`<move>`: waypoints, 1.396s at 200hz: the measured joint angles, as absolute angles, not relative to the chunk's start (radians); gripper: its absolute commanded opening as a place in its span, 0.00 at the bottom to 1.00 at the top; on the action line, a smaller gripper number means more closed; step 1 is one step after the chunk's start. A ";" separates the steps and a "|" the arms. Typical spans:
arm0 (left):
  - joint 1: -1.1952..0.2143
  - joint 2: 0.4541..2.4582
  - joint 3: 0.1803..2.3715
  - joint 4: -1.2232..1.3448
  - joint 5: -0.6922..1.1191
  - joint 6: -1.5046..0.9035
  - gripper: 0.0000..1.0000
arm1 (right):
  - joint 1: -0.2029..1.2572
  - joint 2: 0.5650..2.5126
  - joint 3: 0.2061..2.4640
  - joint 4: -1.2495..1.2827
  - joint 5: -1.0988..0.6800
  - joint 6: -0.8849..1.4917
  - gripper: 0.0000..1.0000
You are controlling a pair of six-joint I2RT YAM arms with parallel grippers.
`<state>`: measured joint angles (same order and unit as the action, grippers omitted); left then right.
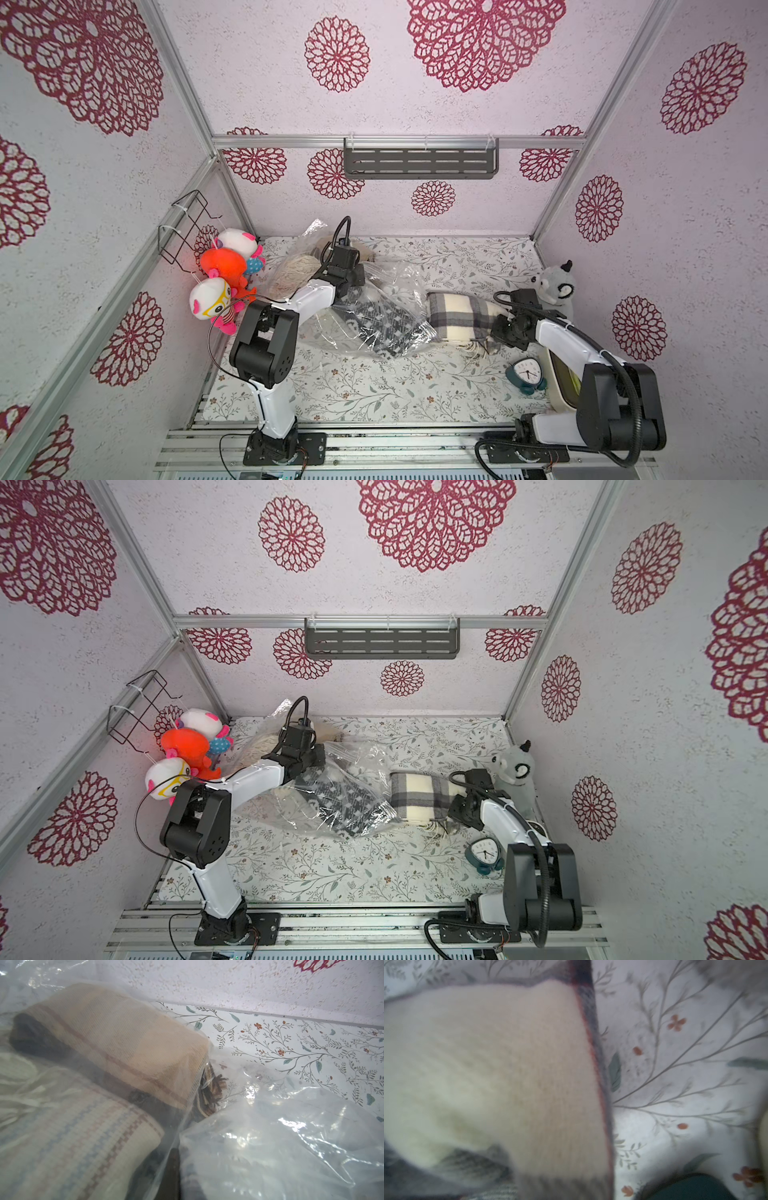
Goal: Take the scarf out of the vacuum bag
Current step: Take out the scarf from the vacuum bag, then move the scarf to the center of the board.
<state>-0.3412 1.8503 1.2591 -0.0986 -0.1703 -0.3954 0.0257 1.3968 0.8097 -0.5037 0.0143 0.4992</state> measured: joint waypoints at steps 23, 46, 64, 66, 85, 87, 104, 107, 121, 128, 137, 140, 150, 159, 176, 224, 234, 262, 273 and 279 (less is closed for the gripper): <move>-0.336 1.825 1.259 -0.105 -0.179 -0.392 0.00 | 0.016 1.460 0.902 -0.525 0.084 0.480 0.00; -0.329 1.801 1.259 -0.112 -0.189 -0.392 0.00 | 0.004 1.553 0.984 -0.516 0.139 0.458 0.00; -0.328 1.779 1.259 -0.118 -0.192 -0.393 0.00 | -0.004 1.646 1.044 -0.514 0.167 0.435 0.00; -0.329 1.776 1.259 -0.119 -0.191 -0.393 0.00 | -0.005 1.653 1.048 -0.514 0.169 0.433 0.03; -0.332 1.757 1.259 -0.127 -0.169 -0.395 0.00 | -0.006 1.712 1.080 -0.512 0.184 0.419 0.36; -0.336 1.755 1.259 -0.128 -0.168 -0.395 0.00 | -0.006 1.711 1.079 -0.511 0.185 0.418 0.38; -0.361 1.749 1.267 -0.142 -0.163 -0.395 0.00 | 0.003 1.682 1.069 -0.514 0.205 0.407 0.48; -0.369 1.749 1.271 -0.146 -0.163 -0.395 0.00 | 0.006 1.670 1.068 -0.520 0.209 0.413 0.49; -0.413 1.751 1.297 -0.165 -0.163 -0.393 0.00 | 0.020 1.617 1.068 -0.531 0.216 0.414 0.52; -0.439 1.751 1.314 -0.173 -0.167 -0.392 0.00 | 0.033 1.585 1.068 -0.533 0.217 0.413 0.53; -0.476 1.752 1.340 -0.184 -0.171 -0.389 0.00 | 0.053 1.544 1.068 -0.538 0.218 0.413 0.54; -0.487 1.753 1.348 -0.186 -0.171 -0.388 0.00 | 0.059 1.531 1.068 -0.541 0.221 0.413 0.57; -0.521 1.753 1.376 -0.197 -0.175 -0.385 0.00 | 0.083 1.491 1.068 -0.554 0.239 0.418 0.63; -0.548 1.753 1.397 -0.204 -0.176 -0.383 0.00 | 0.097 1.467 1.069 -0.570 0.256 0.421 0.64; -0.586 1.752 1.425 -0.209 -0.183 -0.378 0.00 | 0.123 1.431 1.069 -0.607 0.289 0.430 0.63; -0.605 1.731 1.427 -0.270 -0.223 -0.369 0.00 | 0.212 1.346 0.949 -0.546 0.231 0.475 0.50; -0.606 1.710 1.420 -0.279 -0.228 -0.368 0.00 | 0.212 1.361 0.905 -0.519 0.220 0.490 0.50; -0.618 1.633 1.406 -0.301 -0.232 -0.366 0.00 | 0.200 1.496 0.845 -0.441 0.184 0.509 0.52; -0.629 1.608 1.406 -0.306 -0.234 -0.366 0.00 | 0.192 1.565 0.859 -0.414 0.177 0.508 0.52; -0.637 1.596 1.405 -0.309 -0.233 -0.366 0.00 | 0.187 1.599 0.874 -0.404 0.172 0.508 0.52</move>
<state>-0.6369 1.5959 1.4052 -0.3092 -0.2329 -0.3656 0.1875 1.5990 0.8742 -0.4042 0.1719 0.5079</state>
